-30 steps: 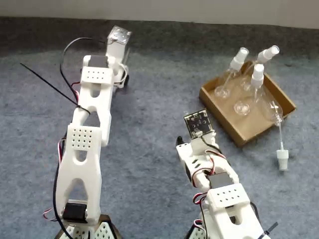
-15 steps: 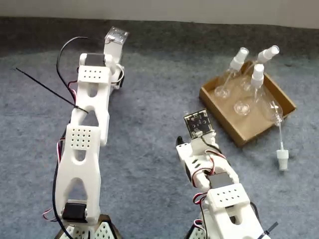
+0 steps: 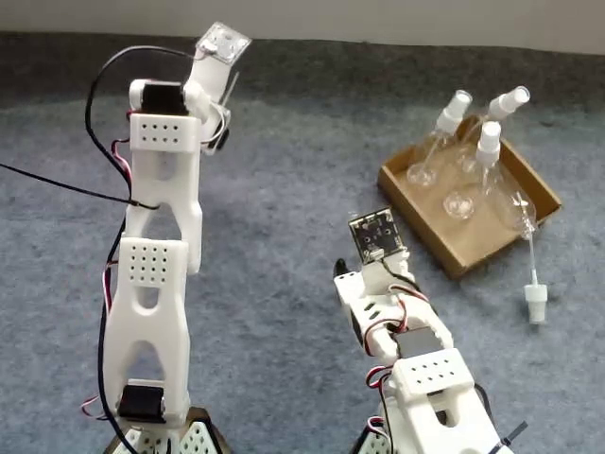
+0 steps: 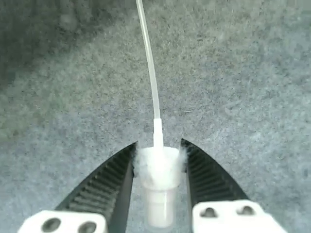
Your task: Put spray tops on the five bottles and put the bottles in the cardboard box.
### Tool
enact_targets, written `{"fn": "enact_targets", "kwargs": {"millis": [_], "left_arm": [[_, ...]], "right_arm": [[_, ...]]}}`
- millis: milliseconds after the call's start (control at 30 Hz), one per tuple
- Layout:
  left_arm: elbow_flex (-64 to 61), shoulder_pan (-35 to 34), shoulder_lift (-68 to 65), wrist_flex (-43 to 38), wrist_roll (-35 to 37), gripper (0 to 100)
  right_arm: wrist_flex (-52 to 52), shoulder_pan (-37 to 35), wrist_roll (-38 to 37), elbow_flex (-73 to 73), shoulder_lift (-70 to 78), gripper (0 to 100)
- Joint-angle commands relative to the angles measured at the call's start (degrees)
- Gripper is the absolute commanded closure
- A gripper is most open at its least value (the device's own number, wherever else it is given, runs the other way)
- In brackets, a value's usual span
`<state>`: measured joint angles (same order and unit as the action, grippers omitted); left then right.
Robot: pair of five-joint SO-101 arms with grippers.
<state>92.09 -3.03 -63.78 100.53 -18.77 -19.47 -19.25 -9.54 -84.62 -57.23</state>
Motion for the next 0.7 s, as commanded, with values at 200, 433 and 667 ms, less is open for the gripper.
{"fn": "enact_targets", "kwargs": {"millis": [200, 433, 667], "left_arm": [[-14.4, 2.2, 20.6, 0.8, -0.7, 100], [-44.8, 5.1, 41.5, 0.4, -1.2, 100], [-59.4, 5.0, 54.0, 0.4, -1.3, 100]], "right_arm": [[0.8, -0.7, 0.3, 0.0, -0.9, 85.3], [0.8, -0.7, 0.3, 0.0, -0.9, 85.3], [0.8, -0.7, 0.3, 0.0, -0.9, 85.3]]}}
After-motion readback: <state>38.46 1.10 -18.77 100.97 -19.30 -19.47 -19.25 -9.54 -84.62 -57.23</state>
